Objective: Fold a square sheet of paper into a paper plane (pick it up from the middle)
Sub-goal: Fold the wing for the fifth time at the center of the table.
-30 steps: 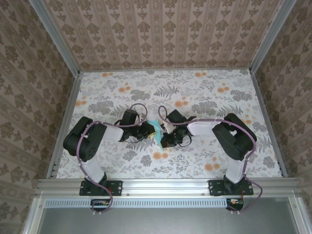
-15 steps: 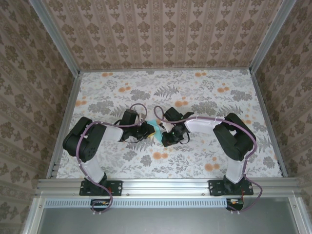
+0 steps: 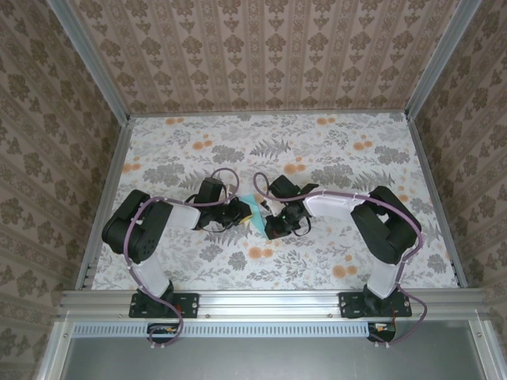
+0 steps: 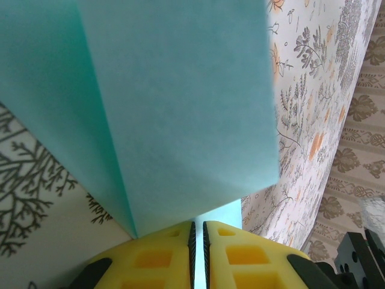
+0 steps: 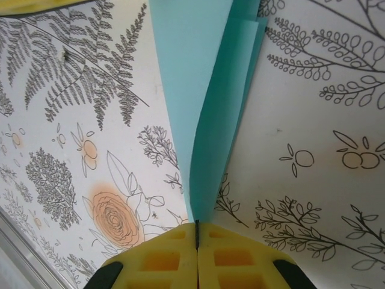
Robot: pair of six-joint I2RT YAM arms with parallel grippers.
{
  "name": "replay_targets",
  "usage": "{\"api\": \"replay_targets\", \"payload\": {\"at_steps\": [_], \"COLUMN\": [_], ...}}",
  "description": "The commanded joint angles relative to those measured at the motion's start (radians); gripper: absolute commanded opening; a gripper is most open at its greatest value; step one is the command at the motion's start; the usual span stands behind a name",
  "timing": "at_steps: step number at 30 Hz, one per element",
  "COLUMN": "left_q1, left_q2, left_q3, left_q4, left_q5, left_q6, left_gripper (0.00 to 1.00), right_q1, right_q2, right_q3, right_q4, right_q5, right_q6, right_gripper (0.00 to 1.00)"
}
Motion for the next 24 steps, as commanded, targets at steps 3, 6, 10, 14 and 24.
{"api": "replay_targets", "payload": {"at_steps": [3,6,10,14,24], "left_q1": [-0.002,-0.002,-0.002,-0.002,-0.001], "left_q2": [0.008,0.006,0.007,0.008,0.006], "left_q3": [-0.006,-0.007,-0.005,-0.005,-0.005], "left_q4": [-0.079,-0.080,-0.084,-0.083,-0.090], "left_q5": [-0.029,-0.030,-0.029,-0.031,-0.032], "left_q6": [0.024,0.024,0.026,0.028,0.031], "left_gripper": [0.14,0.14,0.14,0.14,0.14], "right_q1": [0.002,-0.001,-0.009,-0.024,-0.021], "right_q2": [0.058,0.061,-0.026,-0.115,-0.007], "right_q3": [-0.009,-0.004,-0.011,-0.021,0.074], "right_q4": [-0.029,-0.031,-0.027,-0.009,0.077], "right_q5": [-0.009,-0.003,0.012,0.017,-0.112], "right_q6": [0.004,0.006,0.025,0.042,0.061], "right_gripper": [0.07,0.08,0.15,0.22,0.15]}}
